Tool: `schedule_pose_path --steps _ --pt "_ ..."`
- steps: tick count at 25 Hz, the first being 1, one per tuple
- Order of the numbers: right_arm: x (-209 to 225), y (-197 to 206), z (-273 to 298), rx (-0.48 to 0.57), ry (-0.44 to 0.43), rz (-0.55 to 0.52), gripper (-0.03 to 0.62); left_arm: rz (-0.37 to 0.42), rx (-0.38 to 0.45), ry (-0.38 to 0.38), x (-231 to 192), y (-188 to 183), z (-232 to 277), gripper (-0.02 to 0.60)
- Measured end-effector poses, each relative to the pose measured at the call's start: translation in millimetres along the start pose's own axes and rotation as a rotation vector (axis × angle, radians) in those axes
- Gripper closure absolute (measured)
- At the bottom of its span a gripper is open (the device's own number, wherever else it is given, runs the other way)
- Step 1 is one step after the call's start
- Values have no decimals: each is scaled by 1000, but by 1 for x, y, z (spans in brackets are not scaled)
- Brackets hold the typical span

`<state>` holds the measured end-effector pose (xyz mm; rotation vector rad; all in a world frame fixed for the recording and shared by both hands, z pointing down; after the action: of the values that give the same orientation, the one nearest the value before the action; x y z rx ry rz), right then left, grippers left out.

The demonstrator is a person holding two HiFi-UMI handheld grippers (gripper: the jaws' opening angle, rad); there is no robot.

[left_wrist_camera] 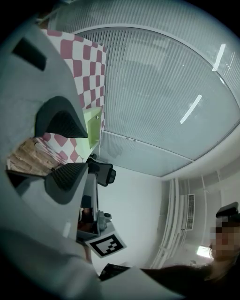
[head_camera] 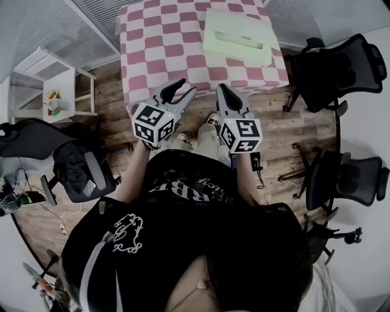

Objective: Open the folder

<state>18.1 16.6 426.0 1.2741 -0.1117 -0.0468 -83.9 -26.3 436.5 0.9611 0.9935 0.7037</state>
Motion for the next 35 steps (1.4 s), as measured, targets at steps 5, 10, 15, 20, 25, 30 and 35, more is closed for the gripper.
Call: schedule_pose_path --steps 5,10,15,20,25,30,35 --pt "-6 -6 -22 29 55 -49 580 7 -1 28 19 7 -9 405" --pt "-6 -7 -44 52 44 -29 583 13 23 24 40 7 -14 405" --pt "-5 -4 -72 62 8 -23 582 14 42 13 71 8 -14 405" --pt "3 -1 -109 78 -18 -36 582 28 45 18 120 16 -8 405" --pt "10 9 -145 99 -28 -38 583 24 53 0 153 33 -6 405" --pt "15 19 -171 102 -42 -54 582 26 52 -7 181 47 -7 405" --pt "11 25 -180 92 -52 -81 582 36 43 -19 191 56 -10 405"
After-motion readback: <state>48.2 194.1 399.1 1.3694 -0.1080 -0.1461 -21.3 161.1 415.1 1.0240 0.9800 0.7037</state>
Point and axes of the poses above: the fingertips, and each gripper's own axes: z forward along the fingers, x to its right, y out of its underside, the point moved 2 cm from there along -z, backward along the fingers, and after that the axes turned 5 degrees about -z, right-handed, at the moved point
